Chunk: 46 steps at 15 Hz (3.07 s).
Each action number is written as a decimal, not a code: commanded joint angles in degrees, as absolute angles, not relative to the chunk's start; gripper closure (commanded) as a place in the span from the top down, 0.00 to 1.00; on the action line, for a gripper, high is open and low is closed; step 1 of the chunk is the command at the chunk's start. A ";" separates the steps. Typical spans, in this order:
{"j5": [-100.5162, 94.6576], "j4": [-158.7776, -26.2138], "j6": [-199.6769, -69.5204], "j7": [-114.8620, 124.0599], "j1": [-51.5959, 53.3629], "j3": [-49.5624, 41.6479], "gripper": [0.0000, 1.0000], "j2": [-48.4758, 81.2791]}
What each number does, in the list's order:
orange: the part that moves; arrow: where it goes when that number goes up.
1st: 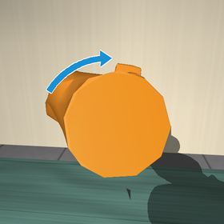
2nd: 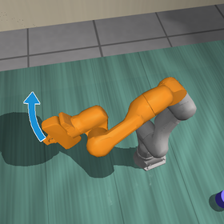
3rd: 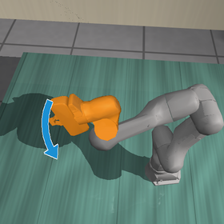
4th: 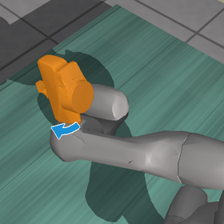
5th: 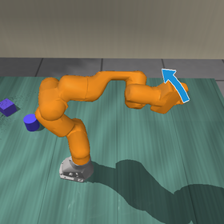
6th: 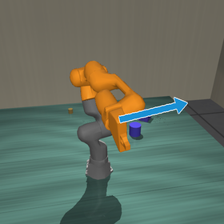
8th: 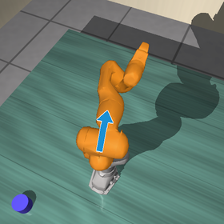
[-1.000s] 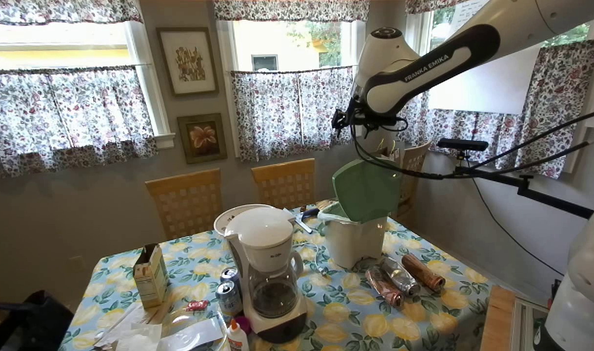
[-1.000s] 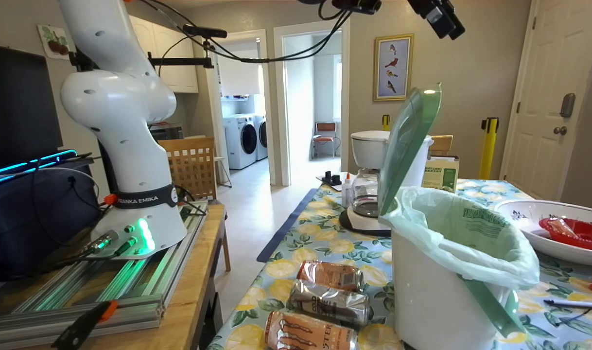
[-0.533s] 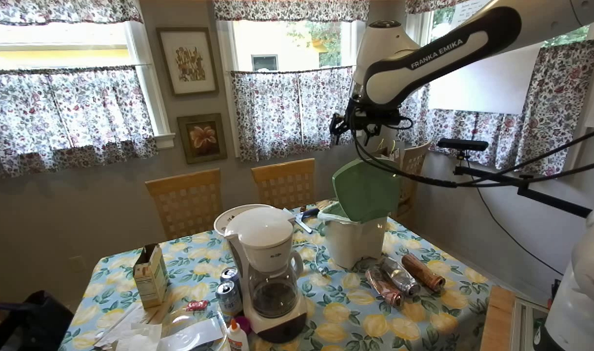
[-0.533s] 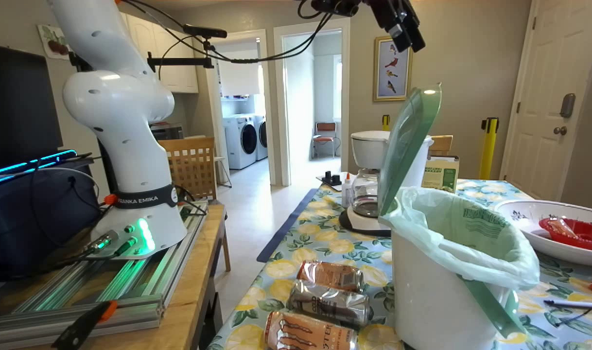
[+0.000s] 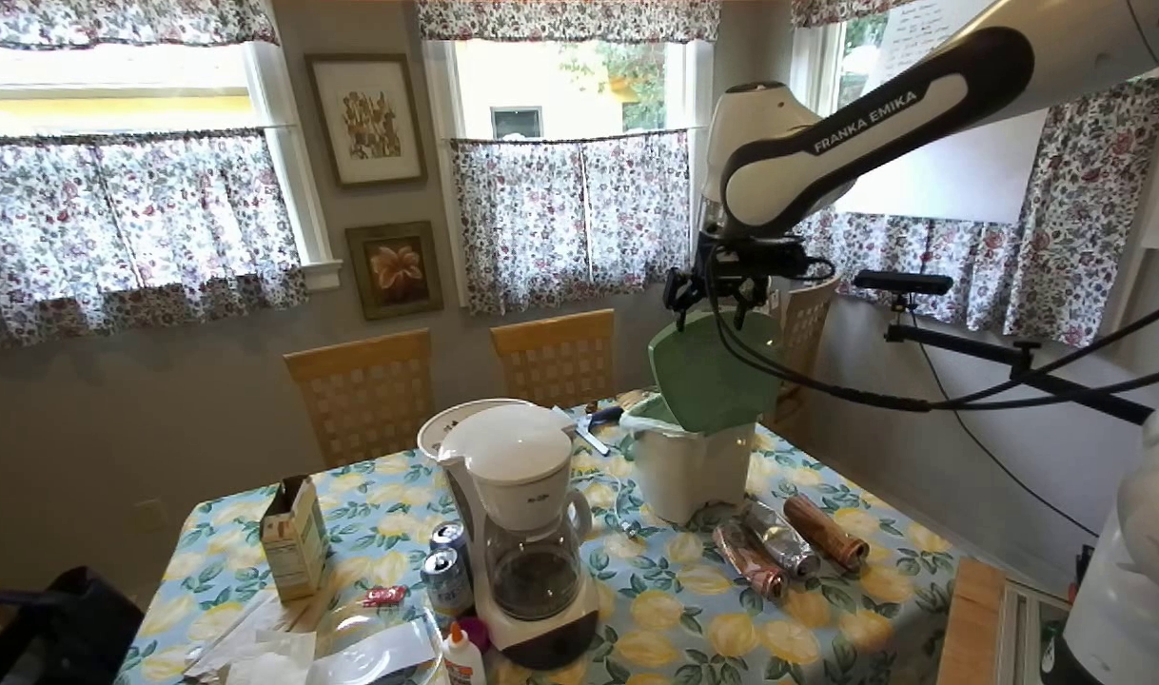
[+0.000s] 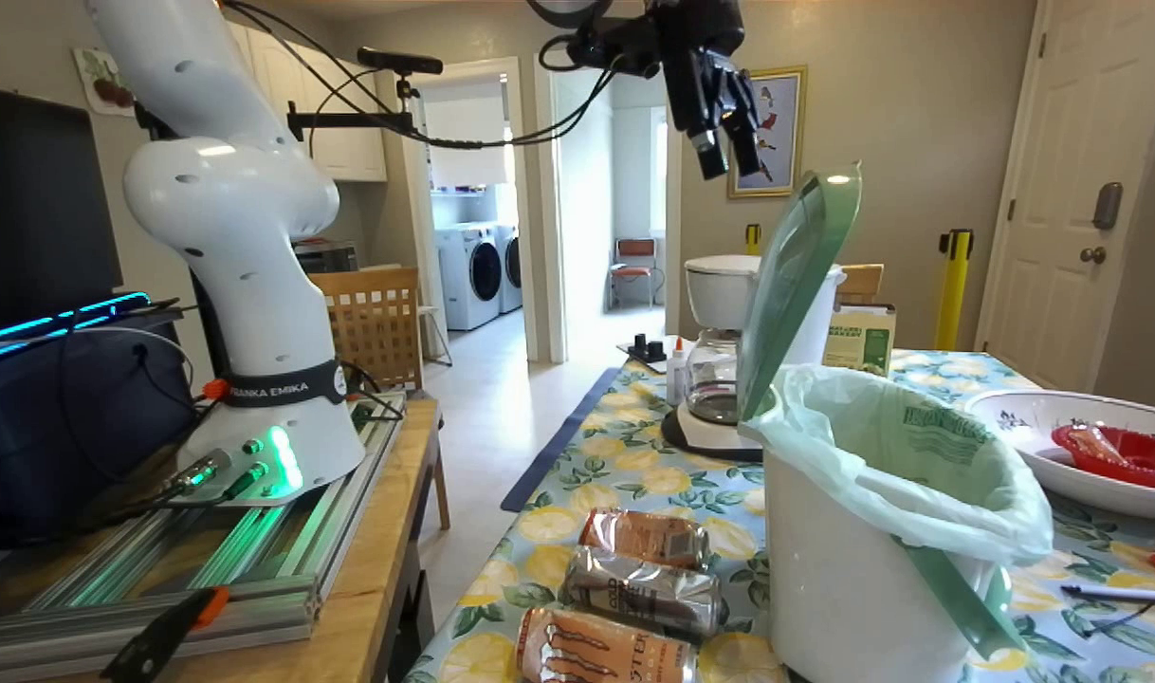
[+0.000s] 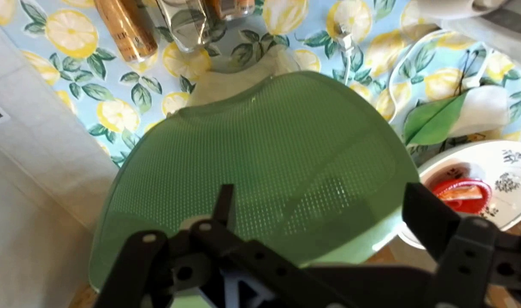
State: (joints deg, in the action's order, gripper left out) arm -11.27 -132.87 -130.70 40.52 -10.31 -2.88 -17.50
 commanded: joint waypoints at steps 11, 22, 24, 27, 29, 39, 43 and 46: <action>-2.67 -141.93 -130.24 25.69 -11.63 -6.14 1.00 -17.53; 2.29 -142.30 -131.67 23.99 -10.90 -7.23 1.00 -13.85; 2.99 -142.18 -132.18 23.14 -10.21 -6.90 1.00 -12.02; 1.17 -141.92 -132.71 22.16 -9.39 -5.83 1.00 -8.92; -0.69 -141.34 -133.10 22.24 -9.03 -5.04 1.00 -6.01; -6.70 -141.83 -137.12 23.63 -6.88 -4.68 1.00 -0.48; -7.03 -141.82 -137.32 23.71 -6.81 -4.84 1.00 -0.10; -8.38 -141.09 -136.37 24.68 -7.02 -5.14 1.00 0.76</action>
State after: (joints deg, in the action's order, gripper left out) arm -7.04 -141.89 -137.41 23.71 -7.39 -4.43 -0.09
